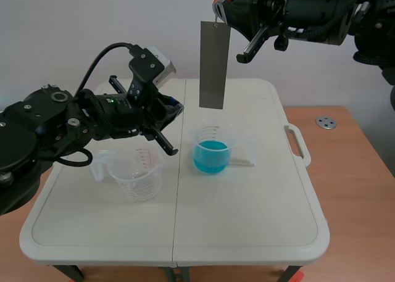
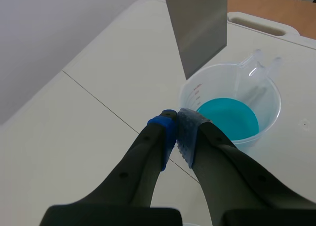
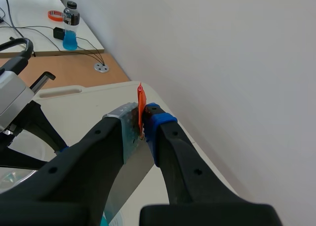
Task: Hold the metal plate by the orange handle, dip it into the blue solution, take it out and point at it, then put the plate back in the beaker on the left.
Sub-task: 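Raise the plate and point at it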
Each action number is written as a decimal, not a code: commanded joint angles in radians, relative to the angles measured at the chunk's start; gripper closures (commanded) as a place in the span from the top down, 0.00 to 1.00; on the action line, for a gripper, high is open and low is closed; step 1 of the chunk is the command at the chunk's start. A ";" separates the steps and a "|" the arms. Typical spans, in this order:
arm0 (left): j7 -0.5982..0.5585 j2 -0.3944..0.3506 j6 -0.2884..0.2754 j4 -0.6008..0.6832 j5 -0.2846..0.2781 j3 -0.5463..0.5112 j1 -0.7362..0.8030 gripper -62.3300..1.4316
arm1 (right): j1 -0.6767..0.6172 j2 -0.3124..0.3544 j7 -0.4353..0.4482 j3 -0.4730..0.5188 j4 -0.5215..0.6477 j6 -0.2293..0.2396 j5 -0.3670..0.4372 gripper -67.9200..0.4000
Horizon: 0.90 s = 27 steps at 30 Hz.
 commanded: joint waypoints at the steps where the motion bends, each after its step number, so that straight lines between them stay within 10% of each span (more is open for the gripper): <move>1: -0.018 0.005 0.001 0.018 0.004 -0.005 -0.014 0.07 | 0.018 0.005 0.012 0.013 0.022 0.005 0.019 0.03; 16: -0.027 -0.021 0.023 0.020 -0.001 -0.006 -0.010 0.07 | 0.003 0.005 0.016 0.012 0.025 0.005 0.019 0.03; 27: -0.074 -0.274 0.119 0.155 -0.057 -0.187 0.206 0.07 | 0.003 0.005 0.015 0.012 0.026 0.005 0.021 0.03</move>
